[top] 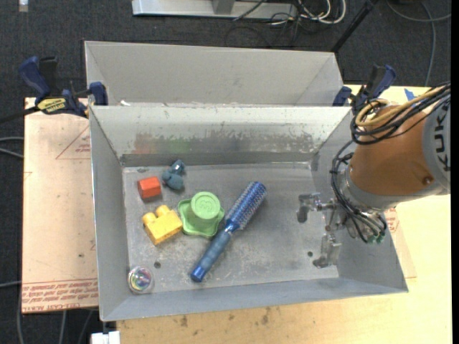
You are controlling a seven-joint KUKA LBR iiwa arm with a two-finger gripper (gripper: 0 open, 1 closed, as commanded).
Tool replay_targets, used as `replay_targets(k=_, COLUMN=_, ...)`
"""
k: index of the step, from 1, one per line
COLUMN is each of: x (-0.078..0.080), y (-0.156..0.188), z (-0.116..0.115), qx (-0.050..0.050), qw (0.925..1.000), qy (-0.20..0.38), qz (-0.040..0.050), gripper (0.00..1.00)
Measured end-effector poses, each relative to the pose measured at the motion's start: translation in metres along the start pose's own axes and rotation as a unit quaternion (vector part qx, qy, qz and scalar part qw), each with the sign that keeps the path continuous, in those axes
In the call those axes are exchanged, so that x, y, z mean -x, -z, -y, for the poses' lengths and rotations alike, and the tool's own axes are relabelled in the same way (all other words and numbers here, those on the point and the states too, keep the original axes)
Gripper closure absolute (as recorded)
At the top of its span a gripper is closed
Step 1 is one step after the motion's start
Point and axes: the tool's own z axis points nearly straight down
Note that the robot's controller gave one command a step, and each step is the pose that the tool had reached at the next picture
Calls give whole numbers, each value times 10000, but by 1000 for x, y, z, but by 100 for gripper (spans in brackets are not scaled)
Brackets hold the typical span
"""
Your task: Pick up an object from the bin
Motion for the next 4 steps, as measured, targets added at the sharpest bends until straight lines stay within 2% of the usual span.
replay_targets(k=1, x=44, y=6, z=-61, qx=-12, qw=9993, qy=377, qz=60, gripper=0)
replay_targets(k=2, x=90, y=-5, z=-100, qx=-20, qw=9897, qy=1431, qz=52, gripper=0)
replay_targets(k=3, x=118, y=-73, z=-99, qx=-26, qw=9342, qy=3567, qz=25, gripper=0)
replay_targets(k=4, x=119, y=-71, z=-99, qx=-31, qw=9343, qy=3564, qz=34, gripper=100)
